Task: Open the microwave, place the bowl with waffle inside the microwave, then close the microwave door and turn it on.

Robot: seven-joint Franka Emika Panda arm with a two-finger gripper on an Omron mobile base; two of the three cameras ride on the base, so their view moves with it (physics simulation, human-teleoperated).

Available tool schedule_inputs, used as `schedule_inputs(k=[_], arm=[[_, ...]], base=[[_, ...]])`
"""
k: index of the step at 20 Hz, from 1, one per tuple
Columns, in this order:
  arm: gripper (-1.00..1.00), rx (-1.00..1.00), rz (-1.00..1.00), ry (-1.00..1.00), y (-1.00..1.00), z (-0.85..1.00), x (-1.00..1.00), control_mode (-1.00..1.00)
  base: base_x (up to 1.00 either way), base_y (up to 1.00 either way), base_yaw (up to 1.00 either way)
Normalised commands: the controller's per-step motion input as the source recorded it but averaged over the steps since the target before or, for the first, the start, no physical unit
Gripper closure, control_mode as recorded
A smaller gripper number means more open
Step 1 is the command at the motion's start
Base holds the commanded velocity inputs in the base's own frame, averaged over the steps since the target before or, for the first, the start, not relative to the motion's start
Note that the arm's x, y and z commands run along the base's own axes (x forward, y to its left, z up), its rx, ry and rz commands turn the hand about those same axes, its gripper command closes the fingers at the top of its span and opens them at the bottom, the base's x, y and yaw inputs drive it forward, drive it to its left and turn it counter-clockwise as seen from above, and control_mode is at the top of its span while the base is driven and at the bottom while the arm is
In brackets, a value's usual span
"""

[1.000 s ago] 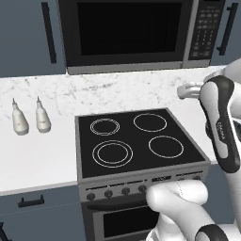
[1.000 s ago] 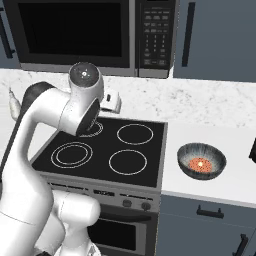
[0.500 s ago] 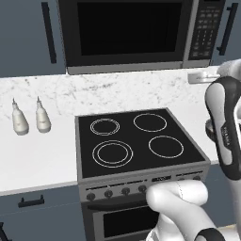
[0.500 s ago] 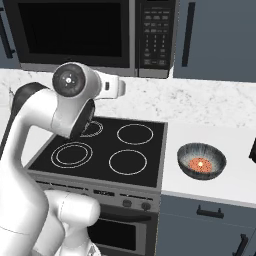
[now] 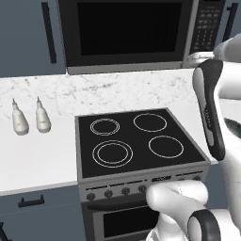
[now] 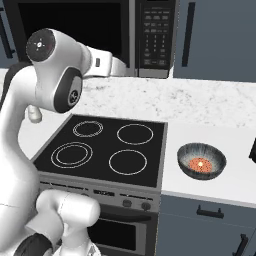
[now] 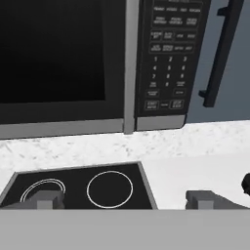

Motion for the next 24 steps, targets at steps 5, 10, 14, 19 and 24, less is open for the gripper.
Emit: schedule_inputs(k=[5,10,14,19,24], arm=[[-1.0,0.0,-0.1,0.17,-0.03,0.32,0.46,-1.0],[-1.0,0.01,-0.03,0.11,-0.16,0.16,0.53,-1.0],[-1.0,0.07,0.0,-0.01,-0.25,0.0,0.51,-1.0],[-1.0,0.06,0.0,-0.11,-0.04,0.0,0.5,-1.0],[-1.0,0.04,0.0,-0.14,-0.1,-0.16,0.53,-1.0]], base=[[0.0,0.0,0.0],[0.0,0.0,0.0],[0.0,0.0,0.0],[0.0,0.0,0.0],[0.0,0.0,0.0]])
